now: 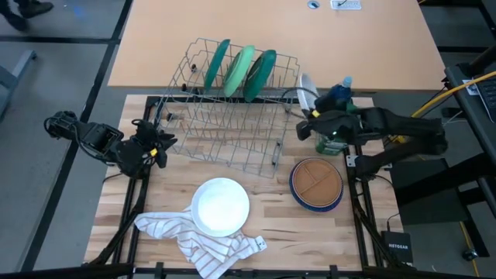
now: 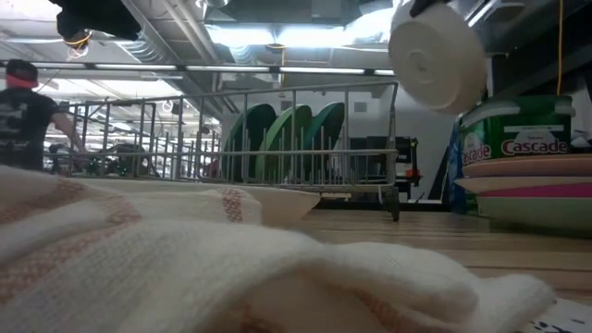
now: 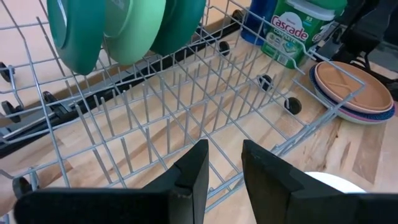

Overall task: Sort dishes
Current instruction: Put the white plate in the dish rack

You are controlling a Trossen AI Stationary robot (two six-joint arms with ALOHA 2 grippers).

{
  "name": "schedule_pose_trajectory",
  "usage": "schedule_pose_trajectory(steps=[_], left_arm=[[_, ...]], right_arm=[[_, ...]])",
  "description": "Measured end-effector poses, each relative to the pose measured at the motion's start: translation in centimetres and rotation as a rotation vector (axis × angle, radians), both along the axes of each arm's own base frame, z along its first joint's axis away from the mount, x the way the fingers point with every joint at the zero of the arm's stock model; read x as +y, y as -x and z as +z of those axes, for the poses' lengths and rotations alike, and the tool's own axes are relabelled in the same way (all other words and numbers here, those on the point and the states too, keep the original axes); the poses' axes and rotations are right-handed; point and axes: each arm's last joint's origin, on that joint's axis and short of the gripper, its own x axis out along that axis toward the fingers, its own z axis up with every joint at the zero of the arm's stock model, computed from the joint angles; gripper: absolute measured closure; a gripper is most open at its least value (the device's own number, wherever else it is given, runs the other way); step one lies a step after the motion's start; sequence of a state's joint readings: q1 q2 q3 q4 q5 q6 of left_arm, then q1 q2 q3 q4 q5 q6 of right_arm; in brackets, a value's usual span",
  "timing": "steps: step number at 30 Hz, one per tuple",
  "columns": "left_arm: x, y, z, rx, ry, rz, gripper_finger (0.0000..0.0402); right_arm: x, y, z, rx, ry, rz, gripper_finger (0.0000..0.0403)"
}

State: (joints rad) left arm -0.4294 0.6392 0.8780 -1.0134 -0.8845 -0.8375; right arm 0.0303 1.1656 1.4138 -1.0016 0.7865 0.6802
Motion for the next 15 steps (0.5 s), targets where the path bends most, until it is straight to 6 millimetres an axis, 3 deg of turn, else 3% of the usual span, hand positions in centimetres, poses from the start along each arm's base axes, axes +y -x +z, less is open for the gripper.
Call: schedule_pose_trajectory(steps=[7, 15], left_arm=[[-0.1, -0.1, 0.0, 0.0, 0.0, 0.004, 0.0314], [-0.2, -0.4, -0.1, -0.008, 0.022, 0.021, 0.0314]], right_arm=[[-1.8, 1.7, -2.2, -0.275, 0.105, -0.034, 0.0386], [-4.3, 1.9, -3.8, -0.657, 0.218, 0.042, 0.0386]])
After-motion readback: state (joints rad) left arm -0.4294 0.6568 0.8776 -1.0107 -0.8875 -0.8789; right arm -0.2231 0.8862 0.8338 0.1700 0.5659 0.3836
